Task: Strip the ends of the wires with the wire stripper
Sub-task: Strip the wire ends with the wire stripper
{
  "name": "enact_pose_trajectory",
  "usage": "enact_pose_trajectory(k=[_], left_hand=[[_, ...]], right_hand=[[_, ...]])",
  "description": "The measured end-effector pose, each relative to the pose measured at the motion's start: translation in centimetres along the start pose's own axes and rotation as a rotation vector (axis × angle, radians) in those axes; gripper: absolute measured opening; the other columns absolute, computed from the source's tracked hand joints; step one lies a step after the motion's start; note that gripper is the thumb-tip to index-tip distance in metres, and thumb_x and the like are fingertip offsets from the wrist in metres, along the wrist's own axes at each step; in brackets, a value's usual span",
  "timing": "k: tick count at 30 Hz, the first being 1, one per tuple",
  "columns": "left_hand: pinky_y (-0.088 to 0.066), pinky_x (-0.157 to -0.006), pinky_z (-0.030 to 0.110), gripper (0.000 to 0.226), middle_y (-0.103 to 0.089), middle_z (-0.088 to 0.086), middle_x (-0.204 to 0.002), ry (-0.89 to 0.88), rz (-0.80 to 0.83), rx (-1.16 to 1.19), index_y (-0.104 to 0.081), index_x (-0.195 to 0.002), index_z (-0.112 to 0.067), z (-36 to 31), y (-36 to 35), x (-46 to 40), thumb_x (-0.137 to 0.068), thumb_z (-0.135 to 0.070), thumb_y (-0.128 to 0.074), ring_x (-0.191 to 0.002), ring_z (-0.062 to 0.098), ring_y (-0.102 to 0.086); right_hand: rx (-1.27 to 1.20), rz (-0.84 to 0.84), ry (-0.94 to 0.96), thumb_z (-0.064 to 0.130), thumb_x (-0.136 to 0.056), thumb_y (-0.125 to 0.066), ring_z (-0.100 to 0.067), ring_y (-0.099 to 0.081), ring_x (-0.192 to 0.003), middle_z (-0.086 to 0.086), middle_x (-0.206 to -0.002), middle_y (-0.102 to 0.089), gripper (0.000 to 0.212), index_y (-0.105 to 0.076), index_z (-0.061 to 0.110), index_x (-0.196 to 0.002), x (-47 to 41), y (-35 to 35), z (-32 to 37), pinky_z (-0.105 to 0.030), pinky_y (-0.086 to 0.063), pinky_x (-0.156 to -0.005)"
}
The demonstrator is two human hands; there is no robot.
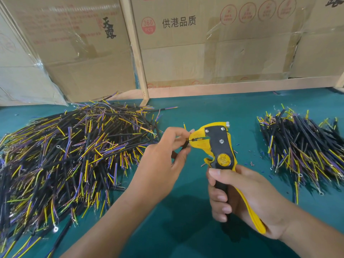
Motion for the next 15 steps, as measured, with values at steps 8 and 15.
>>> enact_pose_trajectory(k=[8, 15], left_hand=[[-0.042, -0.069, 0.003, 0.046, -0.066, -0.033, -0.108, 0.016, 0.015, -0.021, -0.046, -0.101, -0.053, 0.13, -0.22, 0.07, -0.095, -0.013, -0.065, -0.079, -0.014, -0.061], [-0.052, -0.064, 0.034, 0.032, -0.061, -0.038, -0.114, 0.051, 0.012, -0.028, -0.047, -0.106, -0.044, 0.54, -0.43, 0.01, -0.097, -0.019, -0.063, -0.056, 0.021, -0.066]], right_hand=[[0.045, -0.09, -0.003, 0.045, -0.07, -0.083, -0.016, -0.026, -0.039, -0.004, -0.057, -0.032, 0.045, -0.051, 0.014, -0.072, 0.1, 0.56, 0.26, -0.024, -0.032, -0.043], [0.031, -0.084, -0.005, 0.048, -0.07, -0.082, -0.014, -0.027, -0.038, -0.003, -0.057, -0.032, 0.046, -0.051, 0.014, -0.072, 0.06, 0.72, 0.36, -0.023, -0.032, -0.042]])
Point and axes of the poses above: each hand's wrist, its own x-axis away from the middle knuckle, its own y-axis out of the back of the hand, z = x × y, the point moved 4 cm from there along -x, towards the middle knuckle
